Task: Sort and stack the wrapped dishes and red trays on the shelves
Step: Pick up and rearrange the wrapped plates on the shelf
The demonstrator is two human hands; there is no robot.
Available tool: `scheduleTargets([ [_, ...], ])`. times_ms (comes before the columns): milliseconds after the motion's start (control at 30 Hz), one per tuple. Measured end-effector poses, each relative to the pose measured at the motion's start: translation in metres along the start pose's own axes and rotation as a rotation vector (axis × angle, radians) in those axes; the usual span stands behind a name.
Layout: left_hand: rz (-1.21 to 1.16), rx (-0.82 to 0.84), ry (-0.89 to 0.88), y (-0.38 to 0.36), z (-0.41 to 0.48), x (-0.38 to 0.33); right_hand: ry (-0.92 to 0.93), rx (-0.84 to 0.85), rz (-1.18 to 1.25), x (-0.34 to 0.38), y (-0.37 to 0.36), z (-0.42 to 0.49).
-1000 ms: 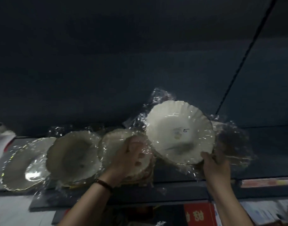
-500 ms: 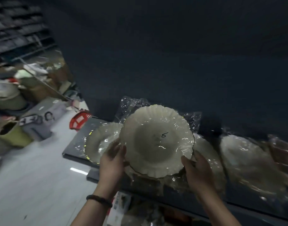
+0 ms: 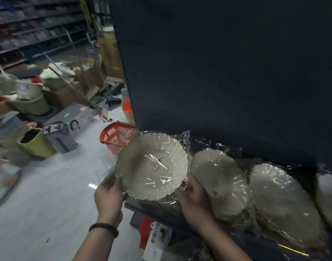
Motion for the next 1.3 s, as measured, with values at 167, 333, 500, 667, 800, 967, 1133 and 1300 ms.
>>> scheduleTargets([
  [167, 0.103, 0.025, -0.005, 0.004, 0.042, 0.010, -0.024, 0.051, -0.325, -0.003, -0.044, 0.003],
  [333, 0.325, 0.103, -0.040, -0.008, 0.094, 0.057, -0.058, 0.095, -0.390, -0.004, -0.056, 0.000],
  [500, 0.510, 0.185, -0.105, -0.029, 0.076, 0.042, -0.078, 0.098, -0.475, -0.020, -0.058, 0.001],
  [667, 0.614, 0.205, -0.155, -0.036, 0.079, 0.050, -0.081, 0.090, -0.527, -0.036, -0.064, 0.006],
  [800, 0.582, 0.222, -0.040, -0.041, 0.079, 0.055, -0.113, 0.087, -0.436, -0.043, -0.073, 0.009],
  [967, 0.542, 0.161, 0.010, -0.031, 0.097, 0.053, -0.084, 0.099, -0.338, -0.034, -0.085, 0.021],
  [1133, 0.284, 0.118, 0.228, -0.003, 0.149, 0.094, -0.077, 0.178, -0.290, -0.029, -0.099, 0.040],
  [1300, 0.182, 0.094, 0.289, -0.006, 0.148, 0.095, -0.091, 0.205, -0.322, -0.018, -0.097, 0.040],
])
Point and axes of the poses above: each hand's wrist, its own z-axis towards the middle knuckle, its own y-axis out of the back of the hand, x = y × z, the point moved 3 cm from there along z, towards the middle knuckle, and after that the axes turned 3 degrees about y, right-handed, at the moved point
